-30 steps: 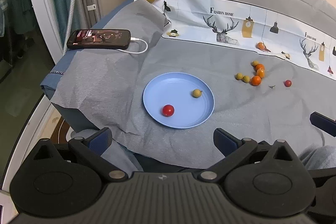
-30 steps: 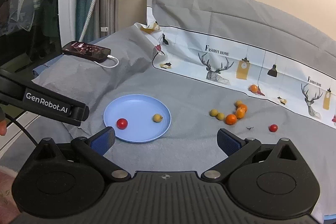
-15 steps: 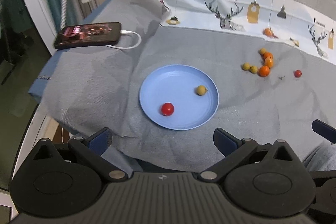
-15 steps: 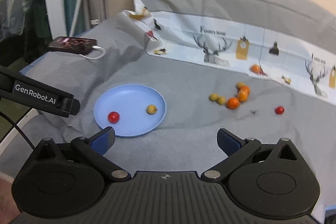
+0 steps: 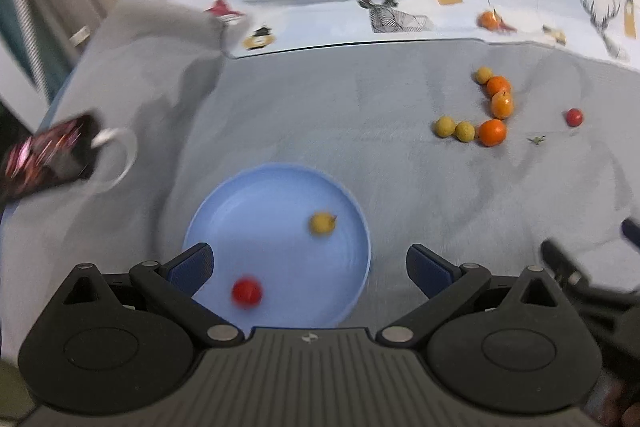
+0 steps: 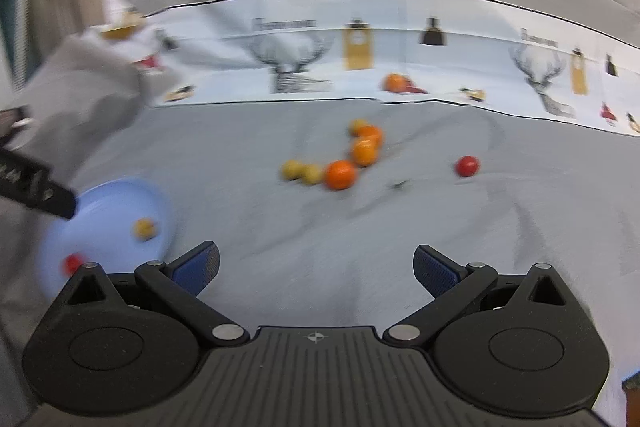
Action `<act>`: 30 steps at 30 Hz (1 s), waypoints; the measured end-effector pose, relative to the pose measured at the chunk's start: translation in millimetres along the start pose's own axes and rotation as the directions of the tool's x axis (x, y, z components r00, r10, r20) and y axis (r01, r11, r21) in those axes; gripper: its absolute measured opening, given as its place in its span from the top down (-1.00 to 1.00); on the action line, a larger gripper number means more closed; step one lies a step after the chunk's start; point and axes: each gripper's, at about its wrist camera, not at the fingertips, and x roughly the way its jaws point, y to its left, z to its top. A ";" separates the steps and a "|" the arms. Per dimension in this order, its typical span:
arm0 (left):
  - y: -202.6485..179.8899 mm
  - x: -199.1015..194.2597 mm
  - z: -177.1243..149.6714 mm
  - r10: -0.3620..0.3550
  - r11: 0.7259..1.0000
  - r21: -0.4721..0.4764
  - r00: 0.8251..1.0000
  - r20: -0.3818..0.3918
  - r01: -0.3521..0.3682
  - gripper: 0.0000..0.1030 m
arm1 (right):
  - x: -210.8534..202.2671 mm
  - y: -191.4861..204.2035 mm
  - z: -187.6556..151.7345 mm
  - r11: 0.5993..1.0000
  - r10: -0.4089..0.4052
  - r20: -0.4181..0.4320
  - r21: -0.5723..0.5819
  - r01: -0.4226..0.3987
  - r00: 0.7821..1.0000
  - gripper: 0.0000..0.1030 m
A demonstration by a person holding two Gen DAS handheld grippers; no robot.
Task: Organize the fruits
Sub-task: 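Grasp a yellow fruit with the left tool while the right grasps an orange mandarin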
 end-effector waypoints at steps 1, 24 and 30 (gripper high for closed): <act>-7.1 10.6 8.8 0.008 1.000 0.016 1.000 -0.010 -0.008 -0.99 | 13.2 -6.5 3.5 1.000 -0.015 0.008 0.013 0.015 1.000 -0.99; -114.3 200.8 123.6 -0.200 0.915 0.340 0.976 -0.090 0.219 -0.99 | 205.1 -19.8 26.9 0.996 0.008 0.001 -0.088 -0.007 1.000 -0.12; -122.8 216.4 129.4 -0.267 0.881 0.368 0.955 -0.130 0.296 -0.89 | 205.4 -27.1 26.3 0.996 0.007 0.026 -0.089 -0.005 1.000 -0.10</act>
